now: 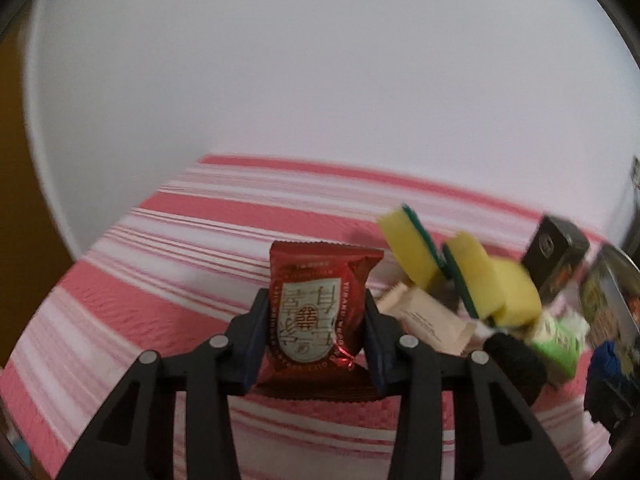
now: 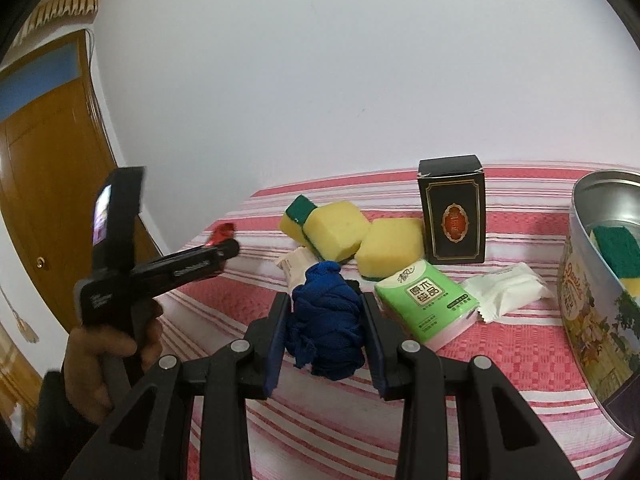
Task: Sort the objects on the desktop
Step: 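Grasp the red white-labelled packet with the left tool while the right tool grasps the blue knitted ball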
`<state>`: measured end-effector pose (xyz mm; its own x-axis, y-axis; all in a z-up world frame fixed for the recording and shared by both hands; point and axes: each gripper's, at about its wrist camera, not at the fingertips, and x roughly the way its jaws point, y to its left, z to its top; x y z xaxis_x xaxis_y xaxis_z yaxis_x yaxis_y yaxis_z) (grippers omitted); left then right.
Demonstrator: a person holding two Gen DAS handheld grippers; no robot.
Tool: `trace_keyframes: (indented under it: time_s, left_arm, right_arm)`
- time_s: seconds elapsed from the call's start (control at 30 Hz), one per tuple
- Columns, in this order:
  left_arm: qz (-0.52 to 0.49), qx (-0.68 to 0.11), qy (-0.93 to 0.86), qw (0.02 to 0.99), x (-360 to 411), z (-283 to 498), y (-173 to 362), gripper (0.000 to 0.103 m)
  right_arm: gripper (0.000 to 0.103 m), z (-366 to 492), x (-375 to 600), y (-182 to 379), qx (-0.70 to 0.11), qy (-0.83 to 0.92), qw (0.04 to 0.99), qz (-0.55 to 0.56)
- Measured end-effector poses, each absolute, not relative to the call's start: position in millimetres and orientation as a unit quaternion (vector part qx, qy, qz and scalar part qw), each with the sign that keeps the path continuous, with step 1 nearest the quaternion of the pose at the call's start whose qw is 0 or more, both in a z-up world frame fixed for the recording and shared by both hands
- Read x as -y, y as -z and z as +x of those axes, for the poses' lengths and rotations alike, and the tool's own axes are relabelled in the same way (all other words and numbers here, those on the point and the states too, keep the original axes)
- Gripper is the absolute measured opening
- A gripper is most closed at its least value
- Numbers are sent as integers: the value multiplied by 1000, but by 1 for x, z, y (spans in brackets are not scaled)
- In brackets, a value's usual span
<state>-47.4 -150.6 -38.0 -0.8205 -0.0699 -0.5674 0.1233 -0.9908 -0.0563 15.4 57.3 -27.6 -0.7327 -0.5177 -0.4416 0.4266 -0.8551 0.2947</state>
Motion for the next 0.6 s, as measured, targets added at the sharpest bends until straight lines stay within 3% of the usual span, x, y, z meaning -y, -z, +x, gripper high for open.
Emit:
trace_keyframes:
  time_s: [0.6]
  left_arm:
    - [274, -31, 959, 60, 128, -45, 34, 42]
  right_arm:
    - [38, 20, -74, 26, 119, 928, 251, 249]
